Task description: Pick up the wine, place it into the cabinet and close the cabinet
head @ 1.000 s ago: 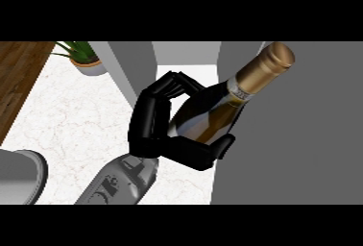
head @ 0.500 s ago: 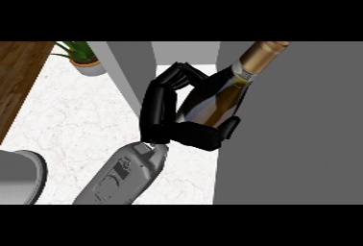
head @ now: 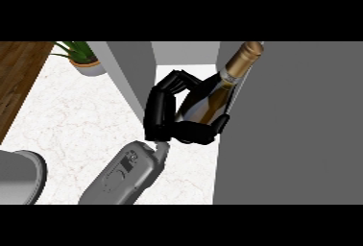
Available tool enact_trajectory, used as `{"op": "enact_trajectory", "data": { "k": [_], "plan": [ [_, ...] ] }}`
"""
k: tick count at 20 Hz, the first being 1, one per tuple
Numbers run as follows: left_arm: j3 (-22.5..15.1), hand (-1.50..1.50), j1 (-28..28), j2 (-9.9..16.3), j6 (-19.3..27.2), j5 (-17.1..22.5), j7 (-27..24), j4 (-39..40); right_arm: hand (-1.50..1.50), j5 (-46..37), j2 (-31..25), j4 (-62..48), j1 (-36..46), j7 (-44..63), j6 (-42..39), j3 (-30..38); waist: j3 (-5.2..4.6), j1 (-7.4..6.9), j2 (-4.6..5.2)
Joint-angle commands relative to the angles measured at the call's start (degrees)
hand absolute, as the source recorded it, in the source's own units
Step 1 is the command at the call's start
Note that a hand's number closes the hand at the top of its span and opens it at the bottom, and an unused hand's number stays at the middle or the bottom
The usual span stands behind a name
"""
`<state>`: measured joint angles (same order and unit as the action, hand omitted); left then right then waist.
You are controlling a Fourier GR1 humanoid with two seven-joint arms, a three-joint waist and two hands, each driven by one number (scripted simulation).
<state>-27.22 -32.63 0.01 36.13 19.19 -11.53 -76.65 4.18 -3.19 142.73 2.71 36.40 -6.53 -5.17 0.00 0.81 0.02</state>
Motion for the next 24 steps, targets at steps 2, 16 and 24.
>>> {"op": "enact_trajectory", "data": {
  "k": [2, 16, 24],
  "plan": [
    [0.7, 1.5, 0.6, 0.7, 0.2, -3.0, -1.1, 3.3, -1.5, 5.9, -1.6, 6.8, 0.1, 4.0, -0.3, 3.5, 0.01, -0.39, -0.09],
    [4.5, 1.5, -3.6, 0.0, -0.7, 1.9, -11.8, 15.9, -1.5, -0.7, 1.7, 2.3, 5.1, 3.8, 2.8, -1.3, -0.03, -0.34, 0.02],
    [10.0, 1.5, -6.8, 1.1, -6.4, 1.9, -11.7, 21.5, -1.5, 2.0, 0.9, 1.2, 0.8, -0.3, -0.6, 1.0, 0.0, -0.36, 0.03]
  ]
}}
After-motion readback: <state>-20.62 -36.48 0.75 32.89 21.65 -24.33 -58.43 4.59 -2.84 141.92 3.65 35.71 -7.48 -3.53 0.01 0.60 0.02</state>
